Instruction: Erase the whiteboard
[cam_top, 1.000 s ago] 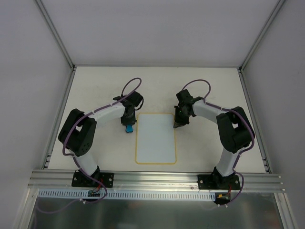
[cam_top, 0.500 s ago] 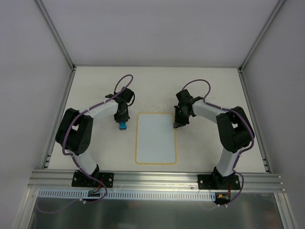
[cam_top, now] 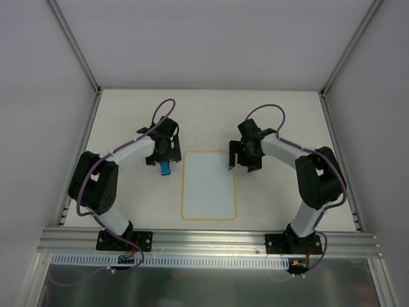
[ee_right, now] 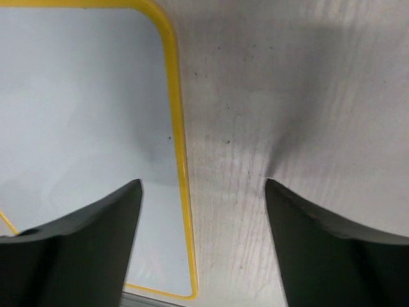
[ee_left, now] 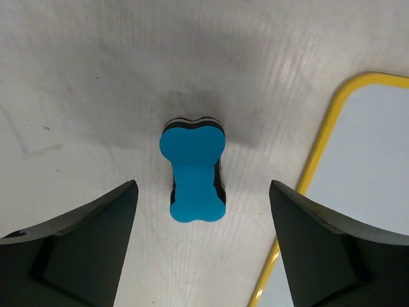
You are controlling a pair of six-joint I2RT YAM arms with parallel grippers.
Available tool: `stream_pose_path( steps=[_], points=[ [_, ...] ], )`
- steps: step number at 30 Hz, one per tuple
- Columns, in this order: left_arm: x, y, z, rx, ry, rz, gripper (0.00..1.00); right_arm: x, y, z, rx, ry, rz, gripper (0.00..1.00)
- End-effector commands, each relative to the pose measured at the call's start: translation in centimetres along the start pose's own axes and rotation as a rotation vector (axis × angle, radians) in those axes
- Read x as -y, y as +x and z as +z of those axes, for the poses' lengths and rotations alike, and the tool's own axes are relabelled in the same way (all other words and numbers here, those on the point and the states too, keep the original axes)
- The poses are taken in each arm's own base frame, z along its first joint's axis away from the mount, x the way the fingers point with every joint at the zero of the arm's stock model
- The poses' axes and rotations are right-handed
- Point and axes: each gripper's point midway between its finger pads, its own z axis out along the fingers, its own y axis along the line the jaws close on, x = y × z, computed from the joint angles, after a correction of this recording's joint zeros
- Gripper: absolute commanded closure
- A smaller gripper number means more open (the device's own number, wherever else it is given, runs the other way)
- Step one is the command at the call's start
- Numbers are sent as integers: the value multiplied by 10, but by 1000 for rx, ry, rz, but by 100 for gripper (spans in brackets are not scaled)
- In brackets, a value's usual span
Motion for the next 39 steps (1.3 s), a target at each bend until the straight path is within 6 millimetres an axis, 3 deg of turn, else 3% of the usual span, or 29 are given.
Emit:
stream_pose_path(
  steps=[1,2,3,6,10,11,13,15,16,17,19,20,22,23,27,32,35,39],
  points=[
    [12,-22,-38,92,105,-33,12,3,-23,-40,103,25,-50,13],
    [15,-31,-53,132,136,-38,3,1,-34,-57,150,26,-56,8],
    [16,-36,-61,154,152,-29,1,4,-42,-66,184,50,-64,4],
    [20,-57,-95,241,217,-1,1,10,-70,-107,292,56,-60,1],
    [16,-86,-143,364,266,13,1,36,-105,-166,424,62,9,1],
    [13,-95,-164,419,284,7,1,43,-107,-176,435,75,14,1],
    [3,-107,-185,491,271,16,1,60,-122,-214,527,97,56,1],
    [-12,-121,-218,598,244,4,1,70,-127,-237,581,101,81,1],
    [-19,-125,-230,638,231,3,1,80,-132,-261,644,100,109,1],
    [-27,-131,-254,705,234,-14,1,85,-134,-273,676,98,121,1],
    [-46,-139,-278,789,179,-18,1,93,-135,-299,736,110,117,1],
    [-55,-143,-303,853,177,-31,1,98,-135,-325,800,118,129,1],
    [-67,-146,-326,917,151,-17,1,109,-133,-353,872,197,82,1],
    [-77,-146,-347,970,143,-36,1,110,-128,-371,920,215,70,1],
    [-100,-145,-393,1085,120,-48,1,116,-116,-430,1069,293,44,1],
    [-126,-134,-445,1211,122,-87,1,115,-97,-472,1184,319,8,1],
    [-138,-127,-461,1254,114,-107,1,114,-84,-487,1233,322,-2,1],
    [-147,-122,-466,1270,94,-124,1,112,-73,-497,1287,304,-5,1]
  ],
)
